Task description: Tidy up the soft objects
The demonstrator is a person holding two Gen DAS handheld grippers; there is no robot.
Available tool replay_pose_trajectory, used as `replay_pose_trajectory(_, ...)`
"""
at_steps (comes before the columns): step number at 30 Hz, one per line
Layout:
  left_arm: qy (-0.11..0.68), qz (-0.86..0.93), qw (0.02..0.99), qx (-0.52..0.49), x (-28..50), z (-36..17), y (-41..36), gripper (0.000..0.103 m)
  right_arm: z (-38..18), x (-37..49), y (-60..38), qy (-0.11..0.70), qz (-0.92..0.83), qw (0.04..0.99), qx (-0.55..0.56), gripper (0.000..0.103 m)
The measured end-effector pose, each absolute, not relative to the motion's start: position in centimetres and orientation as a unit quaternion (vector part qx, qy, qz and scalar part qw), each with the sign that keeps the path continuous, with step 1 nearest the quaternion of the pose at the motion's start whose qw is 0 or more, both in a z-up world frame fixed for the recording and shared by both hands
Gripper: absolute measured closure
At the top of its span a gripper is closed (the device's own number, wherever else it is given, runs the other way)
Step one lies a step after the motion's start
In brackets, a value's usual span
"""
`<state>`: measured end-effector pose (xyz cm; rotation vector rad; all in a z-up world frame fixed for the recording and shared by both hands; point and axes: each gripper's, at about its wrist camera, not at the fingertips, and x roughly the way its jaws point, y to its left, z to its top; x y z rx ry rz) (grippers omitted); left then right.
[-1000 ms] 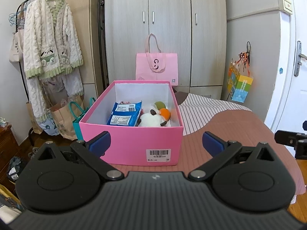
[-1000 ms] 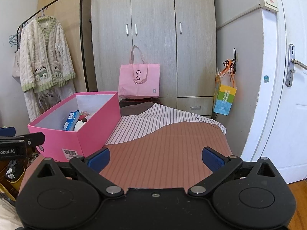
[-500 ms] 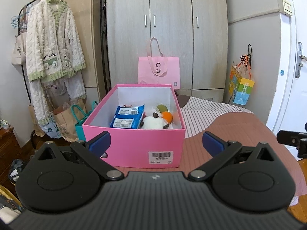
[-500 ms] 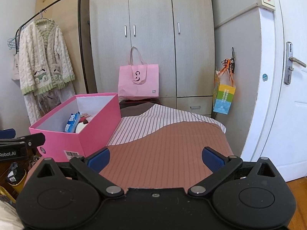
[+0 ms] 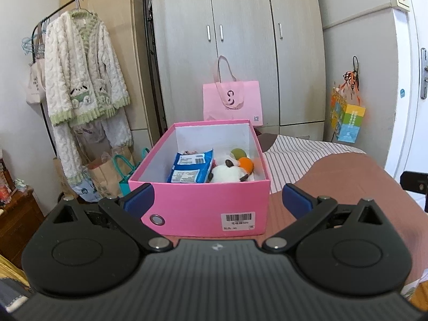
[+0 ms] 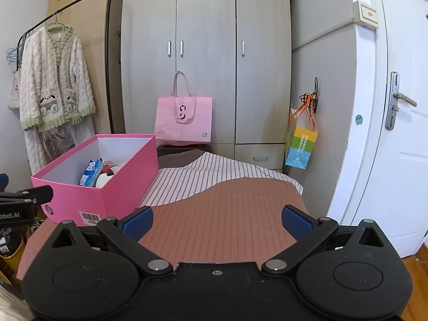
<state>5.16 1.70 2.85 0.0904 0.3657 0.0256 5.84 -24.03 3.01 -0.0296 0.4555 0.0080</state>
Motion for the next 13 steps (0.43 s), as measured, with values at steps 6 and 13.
replay_pose_trajectory(6, 0.177, 0.015, 0.983, 0.05, 5.05, 2.95, 1.48, 0.0, 2.9, 5.79, -23.93, 0.226, 0.005, 0.974, -0.019, 0.0)
replay_pose_trajectory(13, 0.176, 0.02, 0.983, 0.05, 4.98, 2.81, 1.49, 0.0, 2.83, 5.85, -23.82, 0.228, 0.004, 0.973, -0.018, 0.0)
